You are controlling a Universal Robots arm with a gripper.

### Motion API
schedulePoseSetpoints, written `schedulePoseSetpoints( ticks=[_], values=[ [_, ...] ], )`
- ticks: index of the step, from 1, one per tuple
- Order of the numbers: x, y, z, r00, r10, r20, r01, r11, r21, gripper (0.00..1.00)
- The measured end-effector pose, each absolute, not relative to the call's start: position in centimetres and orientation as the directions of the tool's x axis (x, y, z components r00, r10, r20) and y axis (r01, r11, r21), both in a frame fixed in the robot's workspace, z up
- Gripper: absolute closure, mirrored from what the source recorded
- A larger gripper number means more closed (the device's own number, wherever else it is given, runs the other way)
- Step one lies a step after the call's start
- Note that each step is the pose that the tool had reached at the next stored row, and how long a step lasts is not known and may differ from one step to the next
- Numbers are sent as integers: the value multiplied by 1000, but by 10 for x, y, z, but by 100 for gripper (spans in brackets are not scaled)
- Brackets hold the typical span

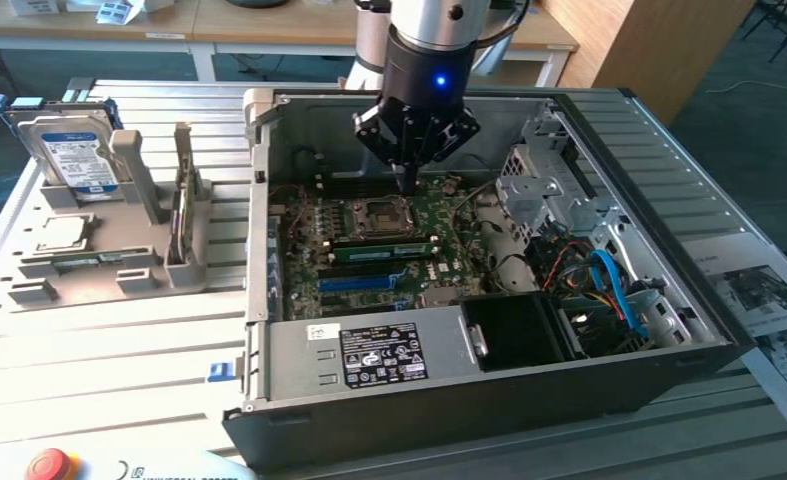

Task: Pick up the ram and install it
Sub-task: 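Press down the ram until it locks into place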

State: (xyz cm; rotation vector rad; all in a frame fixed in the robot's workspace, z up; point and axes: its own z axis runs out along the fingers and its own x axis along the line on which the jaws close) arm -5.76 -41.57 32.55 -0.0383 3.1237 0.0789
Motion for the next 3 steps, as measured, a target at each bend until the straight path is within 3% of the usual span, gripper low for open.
schedulePoseSetpoints(
  ticks=[3],
  values=[
    [-58,-416,326,-1000,-24,-17,-25,998,50,89]
  ],
)
